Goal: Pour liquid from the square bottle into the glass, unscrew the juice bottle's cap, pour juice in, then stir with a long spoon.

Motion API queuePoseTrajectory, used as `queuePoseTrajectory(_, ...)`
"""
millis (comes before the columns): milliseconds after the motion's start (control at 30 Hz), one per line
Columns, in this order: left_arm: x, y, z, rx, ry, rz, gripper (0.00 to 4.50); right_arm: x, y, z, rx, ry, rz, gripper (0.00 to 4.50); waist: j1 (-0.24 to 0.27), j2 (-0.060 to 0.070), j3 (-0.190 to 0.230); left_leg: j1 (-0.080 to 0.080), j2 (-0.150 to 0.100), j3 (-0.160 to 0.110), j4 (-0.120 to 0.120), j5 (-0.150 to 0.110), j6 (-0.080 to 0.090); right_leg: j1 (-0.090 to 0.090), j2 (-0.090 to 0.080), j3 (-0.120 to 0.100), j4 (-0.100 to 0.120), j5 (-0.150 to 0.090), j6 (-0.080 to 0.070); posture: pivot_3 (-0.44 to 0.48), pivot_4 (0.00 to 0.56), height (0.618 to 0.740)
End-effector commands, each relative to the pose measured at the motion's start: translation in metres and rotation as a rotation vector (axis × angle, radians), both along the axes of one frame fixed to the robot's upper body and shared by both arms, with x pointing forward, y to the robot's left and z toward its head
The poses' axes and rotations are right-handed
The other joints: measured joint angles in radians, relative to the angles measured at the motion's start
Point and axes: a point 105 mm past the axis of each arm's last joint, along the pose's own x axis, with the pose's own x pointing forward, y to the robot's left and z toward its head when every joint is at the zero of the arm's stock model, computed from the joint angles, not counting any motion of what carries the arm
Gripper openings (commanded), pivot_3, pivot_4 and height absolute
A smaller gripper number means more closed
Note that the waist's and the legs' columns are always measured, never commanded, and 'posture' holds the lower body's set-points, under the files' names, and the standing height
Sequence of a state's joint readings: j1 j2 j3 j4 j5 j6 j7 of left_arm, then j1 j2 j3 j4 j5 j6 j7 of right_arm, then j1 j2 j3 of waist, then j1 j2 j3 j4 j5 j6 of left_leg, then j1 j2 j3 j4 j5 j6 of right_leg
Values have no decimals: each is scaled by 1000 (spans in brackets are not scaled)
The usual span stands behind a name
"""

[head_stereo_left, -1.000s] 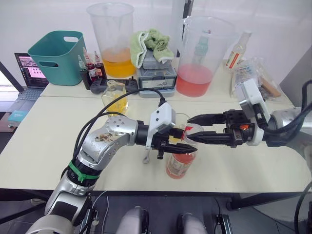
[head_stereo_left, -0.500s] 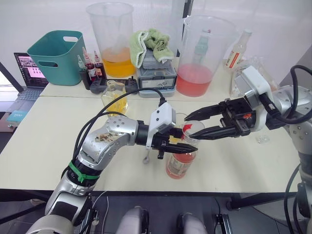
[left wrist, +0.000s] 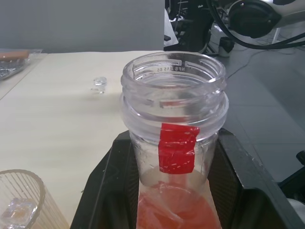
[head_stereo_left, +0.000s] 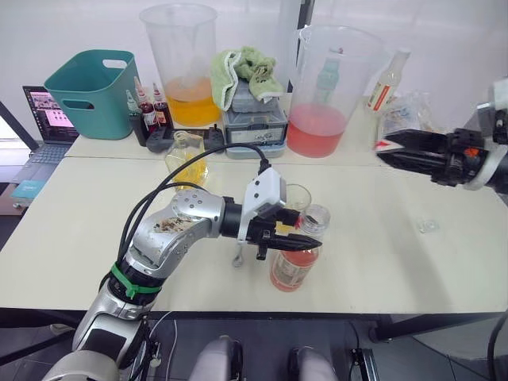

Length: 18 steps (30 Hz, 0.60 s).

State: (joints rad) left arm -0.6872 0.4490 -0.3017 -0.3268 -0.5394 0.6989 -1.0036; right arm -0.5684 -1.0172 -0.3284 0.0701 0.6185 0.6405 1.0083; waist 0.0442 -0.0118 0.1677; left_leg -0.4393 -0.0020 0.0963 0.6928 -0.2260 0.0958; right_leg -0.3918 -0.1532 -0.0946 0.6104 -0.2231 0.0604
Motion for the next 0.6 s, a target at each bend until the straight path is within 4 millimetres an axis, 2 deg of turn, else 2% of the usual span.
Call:
queuePoseTrajectory(33, 4, 6, -16, 55, 50, 55, 1602, 9, -45, 5, -4, -99, -260, 1590, -3, 0, 0, 0, 0, 1, 0, 0, 0, 0, 0, 0, 0, 0, 0, 0, 150, 739)
queuePoseTrajectory(167, 4, 10, -15, 40, 51, 81, 1602, 22, -81, -31, 23, -61, -495, 1590, -8, 1, 0, 0, 0, 1, -1, 2, 1, -1, 1, 0, 0, 0, 0, 0, 150, 739)
queuePoseTrajectory(267, 4, 11, -15, 35, 50, 91, 1602, 28, -93, -47, 39, -46, -589, 1590, -9, 1, 0, 0, 0, 1, -1, 3, 1, -1, 1, 1, 0, 0, 0, 0, 150, 739)
queuePoseTrajectory(333, 4, 12, -14, 33, 47, 98, 1602, 31, -94, -56, 57, -40, -615, 1590, -9, 5, 0, 0, 0, 2, -1, 3, 1, -1, 1, 1, 0, 0, 0, 0, 150, 739)
queuePoseTrajectory(467, 4, 16, -14, 26, 47, 121, 1602, 41, -86, -90, 69, 5, -698, 1590, -17, 6, 0, 0, 1, 2, -1, 3, 1, 0, 3, 2, 0, 0, 0, 0, 150, 739)
queuePoseTrajectory(600, 4, 17, -13, 22, 49, 132, 1602, 46, -65, -115, 109, 21, -692, 1590, -22, 6, 0, 0, 1, 2, -1, 4, 1, 0, 4, 2, 0, 0, 0, 0, 150, 739)
